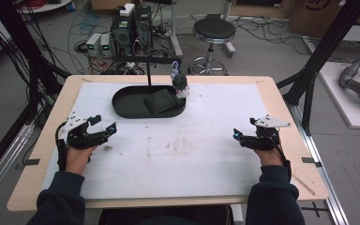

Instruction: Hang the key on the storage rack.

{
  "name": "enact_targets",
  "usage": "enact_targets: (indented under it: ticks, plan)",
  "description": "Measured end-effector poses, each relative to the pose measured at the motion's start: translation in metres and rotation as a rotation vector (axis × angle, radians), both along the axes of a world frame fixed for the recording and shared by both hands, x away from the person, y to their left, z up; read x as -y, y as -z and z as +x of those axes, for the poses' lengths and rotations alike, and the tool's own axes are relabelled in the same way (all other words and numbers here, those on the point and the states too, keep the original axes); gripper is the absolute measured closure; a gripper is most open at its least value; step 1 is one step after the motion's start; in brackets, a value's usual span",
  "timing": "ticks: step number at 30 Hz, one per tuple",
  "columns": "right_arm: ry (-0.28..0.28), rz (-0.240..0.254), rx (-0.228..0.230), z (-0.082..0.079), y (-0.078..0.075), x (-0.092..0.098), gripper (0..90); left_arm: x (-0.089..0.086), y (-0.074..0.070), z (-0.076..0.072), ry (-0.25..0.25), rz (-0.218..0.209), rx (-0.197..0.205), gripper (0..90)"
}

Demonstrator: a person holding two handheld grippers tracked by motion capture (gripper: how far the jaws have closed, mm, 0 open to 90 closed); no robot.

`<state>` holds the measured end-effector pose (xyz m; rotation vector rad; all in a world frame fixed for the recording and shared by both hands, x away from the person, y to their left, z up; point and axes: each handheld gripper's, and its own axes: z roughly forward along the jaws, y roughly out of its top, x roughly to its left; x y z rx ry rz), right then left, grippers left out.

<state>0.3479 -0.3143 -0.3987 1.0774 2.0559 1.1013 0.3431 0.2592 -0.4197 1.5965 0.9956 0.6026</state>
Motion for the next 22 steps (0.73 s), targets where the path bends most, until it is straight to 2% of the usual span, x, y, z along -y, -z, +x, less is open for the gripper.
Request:
enact_targets:
  ticks: [9,22]
  plan:
    - [0.011,-0.029,-0.002,-0.0011,0.0023,0.0022,20.4,0.0017,0.0001,-0.0008,0.004,0.004,0.003,22.8]
    - [0.007,-0.023,0.007,-0.0016,0.0023,0.0027,20.5,0.0025,0.0006,-0.0004,-0.002,0.005,0.003,23.0]
